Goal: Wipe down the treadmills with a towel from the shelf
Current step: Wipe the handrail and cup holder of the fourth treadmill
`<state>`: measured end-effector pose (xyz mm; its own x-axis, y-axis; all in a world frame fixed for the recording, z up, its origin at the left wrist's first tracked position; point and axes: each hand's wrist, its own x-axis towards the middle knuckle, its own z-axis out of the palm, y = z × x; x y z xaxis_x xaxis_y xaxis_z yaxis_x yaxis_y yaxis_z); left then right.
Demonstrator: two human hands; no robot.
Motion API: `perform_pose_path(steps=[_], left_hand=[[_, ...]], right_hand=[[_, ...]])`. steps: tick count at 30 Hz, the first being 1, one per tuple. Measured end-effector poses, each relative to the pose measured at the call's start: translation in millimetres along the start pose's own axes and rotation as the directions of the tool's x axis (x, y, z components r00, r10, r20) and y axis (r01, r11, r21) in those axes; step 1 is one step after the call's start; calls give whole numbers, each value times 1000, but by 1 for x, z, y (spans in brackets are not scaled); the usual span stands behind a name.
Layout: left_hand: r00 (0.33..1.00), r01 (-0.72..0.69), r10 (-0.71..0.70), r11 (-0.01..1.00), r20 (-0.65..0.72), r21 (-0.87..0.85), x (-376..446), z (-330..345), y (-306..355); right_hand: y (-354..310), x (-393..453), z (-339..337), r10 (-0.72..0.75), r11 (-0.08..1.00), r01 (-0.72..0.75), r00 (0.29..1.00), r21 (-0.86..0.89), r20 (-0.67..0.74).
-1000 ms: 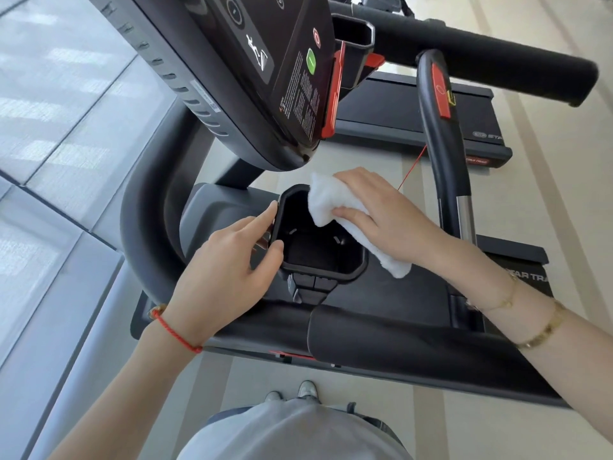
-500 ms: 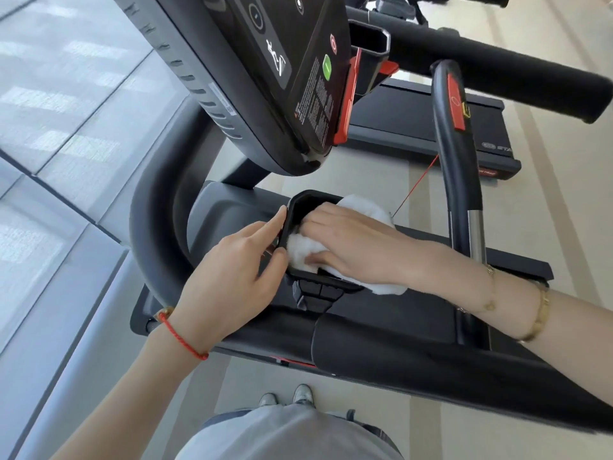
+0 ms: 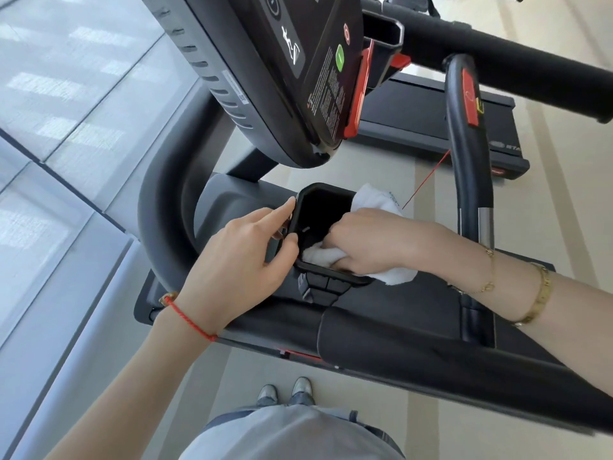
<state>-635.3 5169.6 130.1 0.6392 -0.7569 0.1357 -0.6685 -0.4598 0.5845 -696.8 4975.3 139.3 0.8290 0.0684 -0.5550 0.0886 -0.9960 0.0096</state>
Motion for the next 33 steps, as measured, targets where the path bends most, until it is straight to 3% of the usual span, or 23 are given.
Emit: perform_pose_path(steps=[4, 8, 10, 14, 17, 23, 33], left_hand=[[999, -23, 24, 999, -25, 25, -2, 0, 0], [995, -56, 57, 998, -76, 12, -2, 2, 1], [990, -78, 76, 997, -117, -17, -2, 2, 1], [978, -140, 131, 989, -164, -44, -4, 1, -5], [966, -202, 190, 978, -174, -55, -9, 0, -8], [932, -316, 304, 948, -198, -31, -31, 1, 0], [844, -535, 518, 832, -141, -148, -85, 18, 44]], right_hand=[[-11, -14, -5, 80, 987, -71, 995, 143, -59], [-25, -38, 4, 222, 927, -98, 921, 363, -319], [-30, -47, 13, 291, 904, -81, 837, 420, -464], [-45, -64, 33, 451, 844, -28, 575, 535, -682], [-57, -79, 49, 562, 782, 12, 416, 623, -714], [-86, -116, 68, 631, 768, -20, 192, 640, -752], [-155, -184, 138, 709, 693, -242, 61, 679, -702]])
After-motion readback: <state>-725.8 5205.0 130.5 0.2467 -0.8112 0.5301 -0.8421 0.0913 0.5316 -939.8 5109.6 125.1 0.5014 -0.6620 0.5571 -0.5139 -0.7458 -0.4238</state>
